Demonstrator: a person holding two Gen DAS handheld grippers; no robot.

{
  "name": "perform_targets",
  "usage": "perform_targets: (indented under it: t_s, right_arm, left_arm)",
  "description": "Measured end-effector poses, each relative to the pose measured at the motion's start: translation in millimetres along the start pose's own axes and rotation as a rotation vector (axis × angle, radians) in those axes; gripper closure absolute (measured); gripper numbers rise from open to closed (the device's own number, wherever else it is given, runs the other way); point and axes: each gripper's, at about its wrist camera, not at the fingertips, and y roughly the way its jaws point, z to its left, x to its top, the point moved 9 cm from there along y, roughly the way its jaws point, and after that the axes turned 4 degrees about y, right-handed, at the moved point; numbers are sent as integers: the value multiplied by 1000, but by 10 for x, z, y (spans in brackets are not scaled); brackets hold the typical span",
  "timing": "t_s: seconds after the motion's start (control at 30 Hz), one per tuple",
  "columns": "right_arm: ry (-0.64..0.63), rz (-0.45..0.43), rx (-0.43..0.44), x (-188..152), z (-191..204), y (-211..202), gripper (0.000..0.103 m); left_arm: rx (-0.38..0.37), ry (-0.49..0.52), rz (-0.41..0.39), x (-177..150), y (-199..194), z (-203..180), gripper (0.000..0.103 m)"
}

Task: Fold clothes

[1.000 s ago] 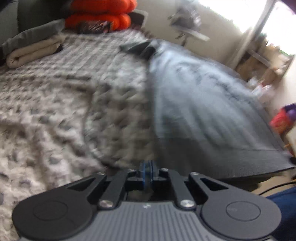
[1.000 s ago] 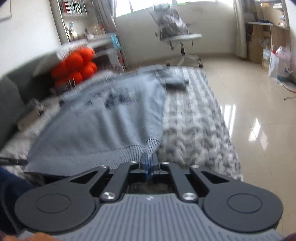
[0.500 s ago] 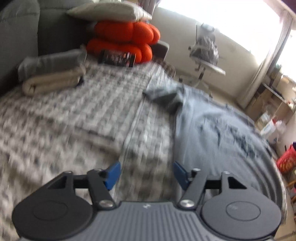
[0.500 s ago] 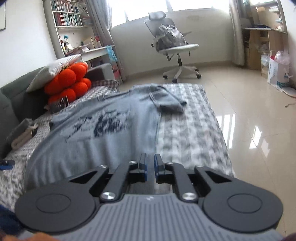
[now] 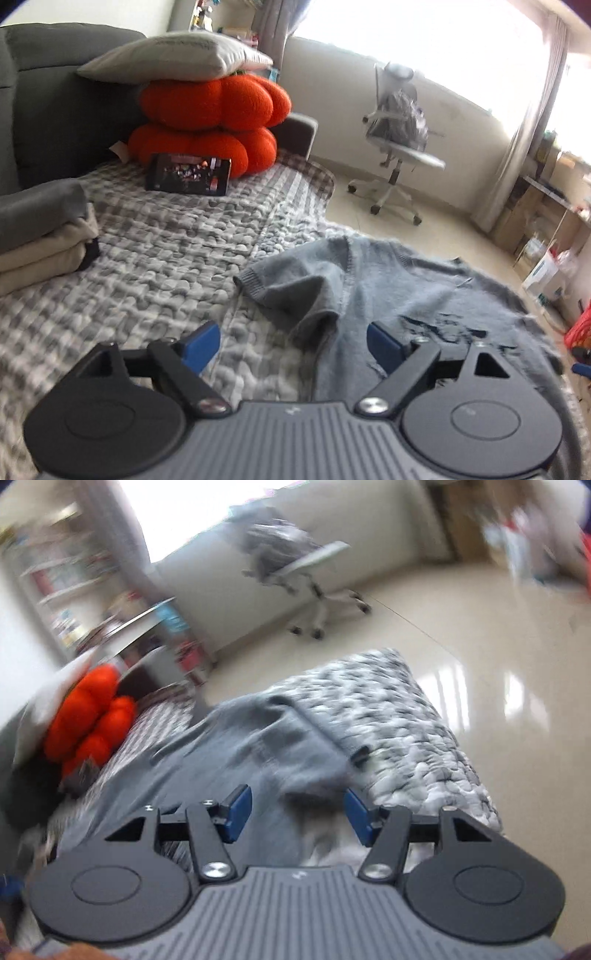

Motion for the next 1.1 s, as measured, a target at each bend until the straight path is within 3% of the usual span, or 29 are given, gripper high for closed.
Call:
perform_targets:
  t_s: [0.2, 0.33, 0.47, 0.57, 0.67, 0.7, 0.73, 0.77, 0.83, 0.9, 1.0, 1.1]
  right_arm:
    - [93, 9, -28, 361, -273, 411, 43]
    - [-1, 30, -46, 387, -229, 606, 41]
    - [-197, 13, -64, 256, -43, 599, 42]
    - [-303, 8, -74, 152, 43, 608, 51]
    - [-387, 9, -75, 89, 137, 657, 73]
    - [-424, 13, -82, 86, 199, 684, 89]
    - [-466, 15, -106, 90, 243, 699, 98]
    - [-515, 14, -141, 101, 279, 748, 98]
    - [-591, 25, -182, 103, 343, 802, 98]
    - [-628, 8, -222, 157, 360, 812, 99]
    - [-664, -66, -307, 365, 314, 753, 99]
    - [-676, -99, -338, 550, 310, 767, 99]
  left_arm:
    - [53, -91, 29, 284, 568, 339, 15]
    - [72, -112, 48, 416, 914, 501, 13]
    - [83, -128, 120, 306, 1256, 592, 13]
    - [56, -119, 139, 221, 1416, 562, 13]
    - [86, -75, 110, 216, 1484, 483, 14]
    - [103, -55, 100, 226, 1498, 460, 19]
    - [117, -34, 92, 241, 1508, 439, 35]
    - [125, -16, 85, 258, 1514, 415, 46]
    - [104, 5, 82, 316, 1507, 355, 86]
    - [163, 65, 62, 426, 1458, 346, 99]
    - [200, 124, -31, 712, 1325, 394, 99]
    - [185, 85, -50, 915, 1311, 528, 99]
